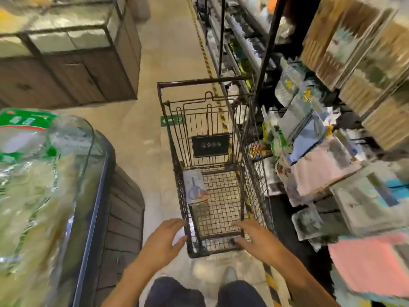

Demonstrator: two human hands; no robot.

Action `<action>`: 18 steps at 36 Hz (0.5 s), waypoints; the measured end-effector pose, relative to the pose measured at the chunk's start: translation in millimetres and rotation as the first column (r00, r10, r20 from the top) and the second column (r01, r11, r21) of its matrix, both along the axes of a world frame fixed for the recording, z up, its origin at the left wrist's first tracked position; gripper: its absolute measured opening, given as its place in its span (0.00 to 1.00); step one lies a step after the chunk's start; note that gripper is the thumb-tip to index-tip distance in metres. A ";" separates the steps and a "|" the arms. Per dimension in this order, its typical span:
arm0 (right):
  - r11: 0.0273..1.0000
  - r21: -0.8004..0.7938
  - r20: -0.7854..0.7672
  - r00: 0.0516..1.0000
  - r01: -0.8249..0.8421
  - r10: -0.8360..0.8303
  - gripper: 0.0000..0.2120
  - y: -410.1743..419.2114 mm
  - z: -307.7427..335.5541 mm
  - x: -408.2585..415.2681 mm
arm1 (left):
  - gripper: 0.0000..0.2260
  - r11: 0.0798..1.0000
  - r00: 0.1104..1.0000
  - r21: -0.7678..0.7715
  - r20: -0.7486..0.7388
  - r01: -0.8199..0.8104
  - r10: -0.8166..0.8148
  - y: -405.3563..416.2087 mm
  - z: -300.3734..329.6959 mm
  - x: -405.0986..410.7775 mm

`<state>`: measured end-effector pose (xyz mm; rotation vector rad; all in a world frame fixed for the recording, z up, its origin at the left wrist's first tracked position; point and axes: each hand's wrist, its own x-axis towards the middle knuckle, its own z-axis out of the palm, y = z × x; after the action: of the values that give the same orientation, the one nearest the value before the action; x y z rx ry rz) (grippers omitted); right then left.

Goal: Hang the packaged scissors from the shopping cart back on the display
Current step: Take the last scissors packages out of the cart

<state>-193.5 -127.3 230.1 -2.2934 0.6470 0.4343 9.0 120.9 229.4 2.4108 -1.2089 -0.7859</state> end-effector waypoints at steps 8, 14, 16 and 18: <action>0.997 0.065 -0.083 0.996 0.046 -0.041 0.24 -36.8 -9.9 35.8 | 0.22 0.999 0.999 0.040 -0.053 -0.010 0.012 -57.6 -22.5 30.7; 0.997 0.039 -0.201 0.978 0.068 -0.059 0.24 -44.1 -20.2 65.4 | 0.28 0.999 0.989 0.017 -0.137 -0.043 0.045 -88.8 -44.3 51.8; 0.997 0.032 -0.223 0.973 0.074 -0.065 0.24 -49.6 -25.3 73.4 | 0.23 0.998 0.985 -0.002 -0.163 -0.066 0.065 -98.1 -50.0 61.7; 0.997 0.040 -0.267 0.963 0.061 -0.048 0.25 -56.5 -29.3 83.1 | 0.23 0.998 0.985 0.033 -0.158 -0.058 0.062 -102.6 -60.0 69.8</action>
<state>-110.4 -183.8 200.8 -2.1844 0.8200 0.7319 78.8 18.3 169.4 2.3440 -1.0654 -0.9628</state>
